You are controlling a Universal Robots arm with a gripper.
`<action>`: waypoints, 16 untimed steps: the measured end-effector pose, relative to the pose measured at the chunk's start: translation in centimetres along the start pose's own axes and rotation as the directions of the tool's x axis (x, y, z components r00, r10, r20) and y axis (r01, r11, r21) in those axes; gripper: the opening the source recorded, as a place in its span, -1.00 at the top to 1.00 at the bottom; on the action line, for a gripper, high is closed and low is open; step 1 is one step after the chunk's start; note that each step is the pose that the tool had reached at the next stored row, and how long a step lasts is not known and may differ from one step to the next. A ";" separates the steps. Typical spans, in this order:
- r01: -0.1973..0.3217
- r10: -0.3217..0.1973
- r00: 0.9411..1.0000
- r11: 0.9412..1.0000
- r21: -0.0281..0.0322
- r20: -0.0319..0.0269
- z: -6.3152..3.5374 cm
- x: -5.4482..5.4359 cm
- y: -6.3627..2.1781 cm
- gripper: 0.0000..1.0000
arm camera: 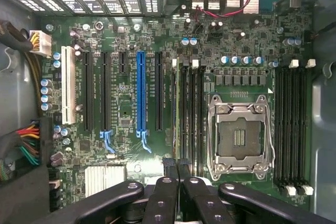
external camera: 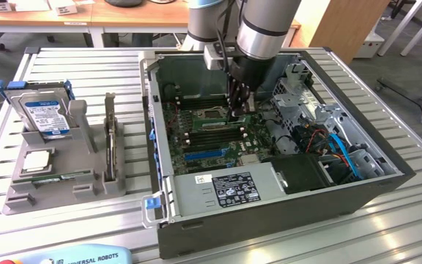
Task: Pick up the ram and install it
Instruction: 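Insert the ram into the slot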
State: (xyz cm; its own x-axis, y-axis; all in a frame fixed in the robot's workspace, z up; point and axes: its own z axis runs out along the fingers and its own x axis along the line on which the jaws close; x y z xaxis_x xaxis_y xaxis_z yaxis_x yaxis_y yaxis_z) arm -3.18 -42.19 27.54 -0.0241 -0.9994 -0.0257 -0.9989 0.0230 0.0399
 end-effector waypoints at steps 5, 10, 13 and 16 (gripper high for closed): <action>0.000 0.000 1.000 1.000 0.000 0.000 0.54 0.0 -0.02 0.77; 0.000 0.000 1.000 1.000 0.000 0.000 1.07 0.0 -0.04 0.77; 0.000 0.000 1.000 1.000 0.000 0.000 1.30 0.0 -0.05 0.77; 0.000 0.000 1.000 1.000 0.000 0.000 1.30 0.0 -0.05 0.77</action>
State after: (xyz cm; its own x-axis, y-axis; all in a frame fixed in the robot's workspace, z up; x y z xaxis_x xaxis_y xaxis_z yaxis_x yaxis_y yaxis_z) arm -3.18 -42.19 26.24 -0.0240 -0.9994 -0.0257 -0.9989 0.0230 0.0399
